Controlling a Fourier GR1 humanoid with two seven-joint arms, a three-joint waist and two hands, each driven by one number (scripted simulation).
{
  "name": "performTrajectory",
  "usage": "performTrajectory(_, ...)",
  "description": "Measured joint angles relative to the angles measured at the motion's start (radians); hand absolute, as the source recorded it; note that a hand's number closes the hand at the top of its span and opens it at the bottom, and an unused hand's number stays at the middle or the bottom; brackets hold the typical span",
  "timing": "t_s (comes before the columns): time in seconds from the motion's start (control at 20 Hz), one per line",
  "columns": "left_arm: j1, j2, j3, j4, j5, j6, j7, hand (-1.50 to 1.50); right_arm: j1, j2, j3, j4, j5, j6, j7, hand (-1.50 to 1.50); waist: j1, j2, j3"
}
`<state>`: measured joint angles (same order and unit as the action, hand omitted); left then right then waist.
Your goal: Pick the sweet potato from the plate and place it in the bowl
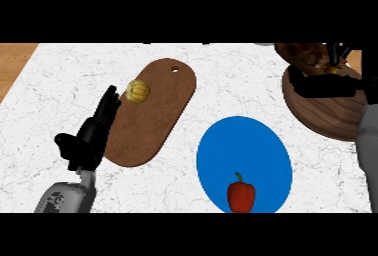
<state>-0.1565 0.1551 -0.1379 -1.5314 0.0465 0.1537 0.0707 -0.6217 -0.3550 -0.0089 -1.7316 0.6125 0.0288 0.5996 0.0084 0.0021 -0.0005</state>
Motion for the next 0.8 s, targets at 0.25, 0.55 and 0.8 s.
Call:
performTrajectory(0.25,0.015,-0.013,-0.007,-0.009,-0.009,0.001,-0.004,0.0,-0.005,-0.079,-0.023,0.187,0.074,-0.018,-0.123,1.5,0.003,0.002,0.001)
performTrajectory(0.55,0.01,-0.016,0.004,-0.004,-0.009,-0.015,-0.002,0.0,-0.046,-0.124,-0.092,0.475,0.117,-0.118,-0.298,1.5,0.006,0.003,0.001)
performTrajectory(0.8,0.002,-0.029,0.004,-0.001,-0.024,-0.011,-0.002,0.0,-0.069,-0.153,-0.142,0.713,0.136,-0.206,-0.452,1.5,0.008,0.004,0.001)
